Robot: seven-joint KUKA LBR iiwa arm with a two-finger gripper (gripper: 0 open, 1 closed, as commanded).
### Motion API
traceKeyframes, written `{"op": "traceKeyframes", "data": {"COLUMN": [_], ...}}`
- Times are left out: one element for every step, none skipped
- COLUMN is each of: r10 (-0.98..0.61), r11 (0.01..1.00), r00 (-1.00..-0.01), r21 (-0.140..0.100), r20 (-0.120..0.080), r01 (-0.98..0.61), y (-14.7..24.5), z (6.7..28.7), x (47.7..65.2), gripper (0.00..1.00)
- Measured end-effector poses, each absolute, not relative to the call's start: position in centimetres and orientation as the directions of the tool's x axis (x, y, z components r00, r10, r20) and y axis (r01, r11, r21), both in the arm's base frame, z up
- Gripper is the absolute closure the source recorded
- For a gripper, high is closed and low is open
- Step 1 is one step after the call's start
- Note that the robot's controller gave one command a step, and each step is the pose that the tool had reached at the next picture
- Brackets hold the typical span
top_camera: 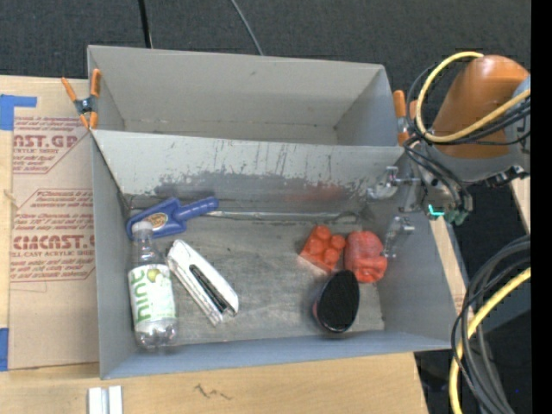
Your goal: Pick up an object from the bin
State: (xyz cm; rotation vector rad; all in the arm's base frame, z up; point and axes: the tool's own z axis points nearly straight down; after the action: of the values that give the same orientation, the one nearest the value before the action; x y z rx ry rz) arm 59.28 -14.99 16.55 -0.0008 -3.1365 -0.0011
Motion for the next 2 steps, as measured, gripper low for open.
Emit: {"op": "traceKeyframes", "data": {"r10": [-0.001,-0.188], "r11": [1.0,0.982], "r00": [-1.0,-0.982], "r21": [-0.001,-0.004], "r20": [-0.003,-0.005], "r01": [-0.001,-0.188], "y": [-14.9,-11.9], "z": [17.0,12.4], "x": [59.5,59.4], "gripper": [0.0,0.0]}}
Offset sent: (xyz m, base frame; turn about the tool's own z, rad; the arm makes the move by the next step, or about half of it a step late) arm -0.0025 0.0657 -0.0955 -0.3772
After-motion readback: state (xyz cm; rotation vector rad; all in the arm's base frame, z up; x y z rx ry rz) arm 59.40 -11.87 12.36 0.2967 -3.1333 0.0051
